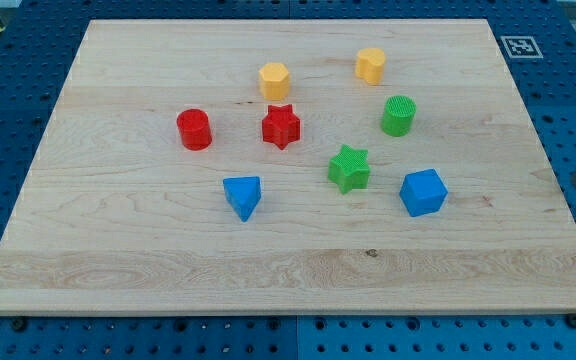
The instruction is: Place the blue cube at the bottom right corner of the board
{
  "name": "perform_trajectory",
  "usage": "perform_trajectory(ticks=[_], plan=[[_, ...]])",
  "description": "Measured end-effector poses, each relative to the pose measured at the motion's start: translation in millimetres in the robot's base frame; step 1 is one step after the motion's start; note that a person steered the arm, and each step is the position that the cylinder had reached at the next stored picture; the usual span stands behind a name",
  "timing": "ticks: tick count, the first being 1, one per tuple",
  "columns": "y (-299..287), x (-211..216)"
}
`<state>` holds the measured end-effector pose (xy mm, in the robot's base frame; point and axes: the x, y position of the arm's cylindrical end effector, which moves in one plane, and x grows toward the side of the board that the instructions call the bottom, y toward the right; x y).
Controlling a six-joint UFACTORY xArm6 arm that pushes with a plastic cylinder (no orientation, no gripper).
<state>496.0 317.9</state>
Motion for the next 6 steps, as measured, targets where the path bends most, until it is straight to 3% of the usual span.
perform_trajectory(ticks=[6], plan=[[-127.0,-3.0]])
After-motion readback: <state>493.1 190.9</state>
